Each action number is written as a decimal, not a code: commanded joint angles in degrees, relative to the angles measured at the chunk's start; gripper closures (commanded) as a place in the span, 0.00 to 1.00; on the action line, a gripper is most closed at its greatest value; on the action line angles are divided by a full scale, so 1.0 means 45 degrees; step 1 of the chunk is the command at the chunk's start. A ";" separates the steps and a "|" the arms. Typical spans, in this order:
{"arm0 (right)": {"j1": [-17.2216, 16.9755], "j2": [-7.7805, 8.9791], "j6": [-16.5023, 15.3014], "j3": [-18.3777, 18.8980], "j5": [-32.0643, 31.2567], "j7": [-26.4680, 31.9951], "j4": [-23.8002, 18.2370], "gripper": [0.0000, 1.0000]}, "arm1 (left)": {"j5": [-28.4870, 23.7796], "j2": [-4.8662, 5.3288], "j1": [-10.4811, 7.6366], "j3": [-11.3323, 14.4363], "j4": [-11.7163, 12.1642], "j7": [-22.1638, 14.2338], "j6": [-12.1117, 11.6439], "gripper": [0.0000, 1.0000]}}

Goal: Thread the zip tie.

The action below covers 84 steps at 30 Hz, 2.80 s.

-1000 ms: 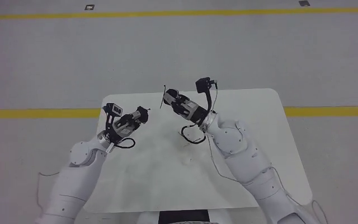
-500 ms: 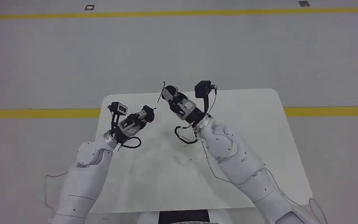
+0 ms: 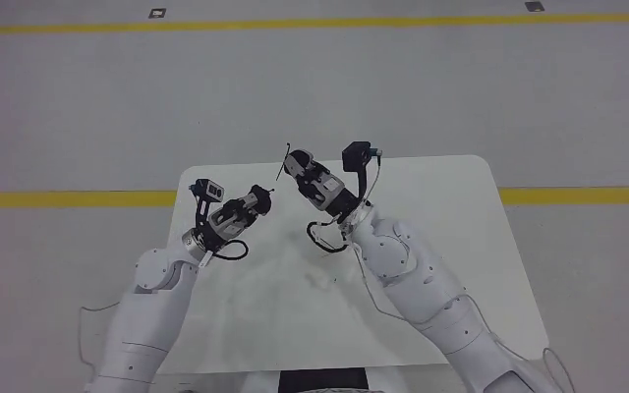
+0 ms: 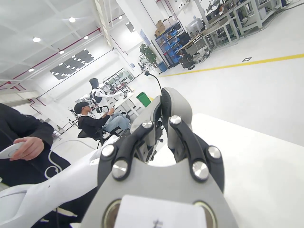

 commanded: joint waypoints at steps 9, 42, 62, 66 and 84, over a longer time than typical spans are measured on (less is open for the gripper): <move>0.0000 0.0000 0.0000 0.0000 0.0000 0.0000 0.0000 1.00 | 0.0000 0.0000 0.0000 0.0000 0.0000 0.0000 0.0000 1.00; -0.0160 0.0406 0.0000 -0.0824 -0.1296 -0.1253 -0.0226 1.00 | 0.0000 0.0000 0.0000 0.0000 0.0000 0.0000 0.0000 1.00; 0.0152 0.0581 0.0000 -0.1161 -0.1782 -0.1940 0.0287 1.00 | 0.0000 0.0000 0.0000 0.0000 0.0000 0.0000 0.0000 1.00; 0.0192 0.0567 0.0000 -0.1217 -0.1766 -0.1941 0.0318 1.00 | 0.0000 0.0000 0.0000 0.0000 0.0000 0.0000 0.0000 1.00; 0.0380 0.0524 0.0000 -0.1255 -0.1739 -0.1947 0.0532 1.00 | 0.0000 0.0000 0.0000 0.0000 0.0000 0.0000 0.0000 1.00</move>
